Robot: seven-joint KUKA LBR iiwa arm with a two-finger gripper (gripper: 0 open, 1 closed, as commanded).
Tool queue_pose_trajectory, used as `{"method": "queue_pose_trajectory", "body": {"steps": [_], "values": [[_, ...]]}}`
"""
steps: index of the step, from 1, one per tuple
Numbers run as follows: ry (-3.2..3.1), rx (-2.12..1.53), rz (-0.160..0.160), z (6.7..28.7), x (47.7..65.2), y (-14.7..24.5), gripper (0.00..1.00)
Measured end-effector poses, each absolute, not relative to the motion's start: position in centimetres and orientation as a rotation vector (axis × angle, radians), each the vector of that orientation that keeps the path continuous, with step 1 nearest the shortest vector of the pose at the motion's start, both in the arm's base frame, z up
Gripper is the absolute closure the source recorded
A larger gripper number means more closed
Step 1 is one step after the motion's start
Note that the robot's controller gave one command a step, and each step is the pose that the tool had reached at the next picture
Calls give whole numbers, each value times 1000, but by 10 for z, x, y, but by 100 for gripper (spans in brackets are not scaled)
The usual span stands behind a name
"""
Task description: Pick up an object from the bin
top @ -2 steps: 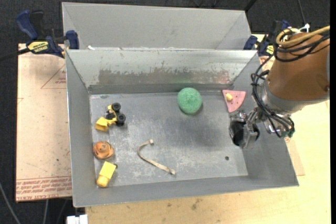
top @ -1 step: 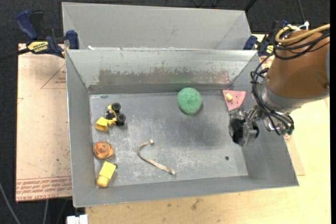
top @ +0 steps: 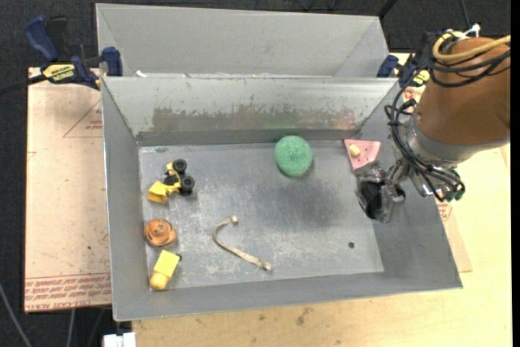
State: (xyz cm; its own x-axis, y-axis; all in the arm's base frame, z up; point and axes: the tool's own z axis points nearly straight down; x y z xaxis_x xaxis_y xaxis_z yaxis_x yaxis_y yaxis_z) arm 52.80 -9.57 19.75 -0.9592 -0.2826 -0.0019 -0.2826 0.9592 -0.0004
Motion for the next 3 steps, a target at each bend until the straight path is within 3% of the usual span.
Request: {"method": "queue_pose_trajectory", "body": {"steps": [1,2,3], "values": [[3026,-801,-7,163,540,-106,100],[3068,-648,-1,100,547,-101,100],[2910,-1170,3,71,509,-129,100]]}}
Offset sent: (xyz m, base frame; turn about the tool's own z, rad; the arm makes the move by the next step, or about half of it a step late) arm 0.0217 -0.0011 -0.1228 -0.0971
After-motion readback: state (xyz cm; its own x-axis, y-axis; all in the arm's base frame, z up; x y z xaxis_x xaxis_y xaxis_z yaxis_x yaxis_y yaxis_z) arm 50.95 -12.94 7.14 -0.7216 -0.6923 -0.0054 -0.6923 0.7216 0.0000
